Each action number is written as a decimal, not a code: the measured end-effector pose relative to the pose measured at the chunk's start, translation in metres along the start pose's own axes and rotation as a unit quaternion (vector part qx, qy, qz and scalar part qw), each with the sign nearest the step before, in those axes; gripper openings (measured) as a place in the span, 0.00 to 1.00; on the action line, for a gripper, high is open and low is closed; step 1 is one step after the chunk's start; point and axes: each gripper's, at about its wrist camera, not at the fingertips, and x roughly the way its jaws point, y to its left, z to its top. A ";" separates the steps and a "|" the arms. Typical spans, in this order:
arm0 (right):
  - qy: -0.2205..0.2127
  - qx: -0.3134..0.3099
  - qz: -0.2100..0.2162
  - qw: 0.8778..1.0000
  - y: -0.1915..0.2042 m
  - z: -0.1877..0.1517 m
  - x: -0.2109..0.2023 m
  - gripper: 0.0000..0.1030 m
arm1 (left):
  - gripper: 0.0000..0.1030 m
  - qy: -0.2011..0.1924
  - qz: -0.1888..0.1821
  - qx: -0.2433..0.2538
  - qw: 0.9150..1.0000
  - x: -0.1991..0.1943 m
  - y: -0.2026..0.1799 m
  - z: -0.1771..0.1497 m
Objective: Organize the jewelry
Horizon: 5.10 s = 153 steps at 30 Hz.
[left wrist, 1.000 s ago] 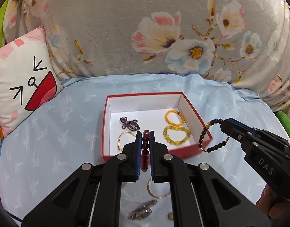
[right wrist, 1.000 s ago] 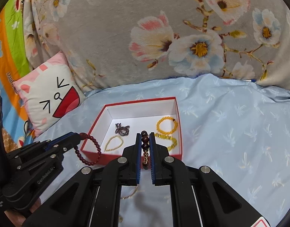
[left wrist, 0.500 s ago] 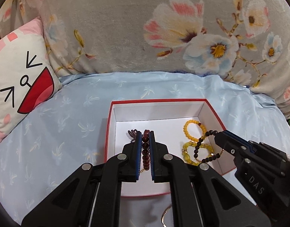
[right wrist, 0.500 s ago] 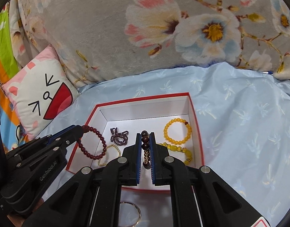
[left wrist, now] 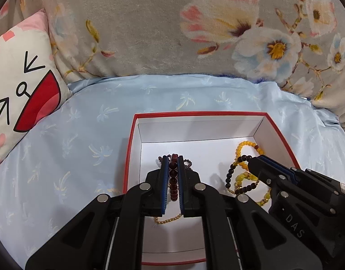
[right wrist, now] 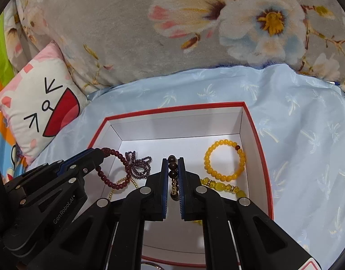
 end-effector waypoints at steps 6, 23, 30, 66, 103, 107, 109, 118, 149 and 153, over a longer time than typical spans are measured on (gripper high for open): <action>0.001 0.002 -0.004 1.000 -0.004 0.000 0.005 0.08 | 0.07 0.005 0.001 0.002 1.000 0.006 -0.002 -0.002; -0.042 0.000 -0.025 0.999 -0.013 -0.016 -0.057 0.36 | 0.40 -0.026 0.022 -0.005 0.999 -0.035 0.002 -0.008; -0.040 0.010 -0.017 0.999 -0.014 -0.046 -0.092 0.36 | 0.47 -0.026 0.016 -0.009 1.000 -0.070 0.004 -0.034; 0.040 0.010 -0.005 0.999 -0.008 -0.185 -0.143 0.36 | 0.60 0.055 -0.018 -0.006 0.998 -0.102 -0.006 -0.172; 0.049 -0.033 0.008 0.998 0.029 -0.149 -0.092 0.36 | 0.19 0.052 -0.001 -0.042 0.998 -0.090 0.033 -0.171; 0.055 -0.050 -0.001 0.997 0.038 -0.144 -0.075 0.54 | 0.19 0.054 -0.002 -0.052 0.997 -0.088 0.042 -0.171; 0.053 -0.058 -0.011 0.997 0.041 -0.144 -0.069 0.59 | 0.19 0.053 -0.003 -0.053 0.997 -0.087 0.044 -0.170; 0.067 -0.074 -0.035 0.994 0.047 -0.142 -0.044 0.59 | 0.19 0.051 -0.006 -0.053 0.997 -0.083 0.045 -0.167; 0.067 -0.076 -0.055 0.993 0.057 -0.125 -0.025 0.57 | 0.19 0.056 -0.008 -0.055 0.997 -0.081 0.045 -0.165; 0.063 -0.082 -0.065 0.993 0.059 -0.122 -0.020 0.51 | 0.19 0.056 -0.010 -0.054 0.997 -0.080 0.046 -0.164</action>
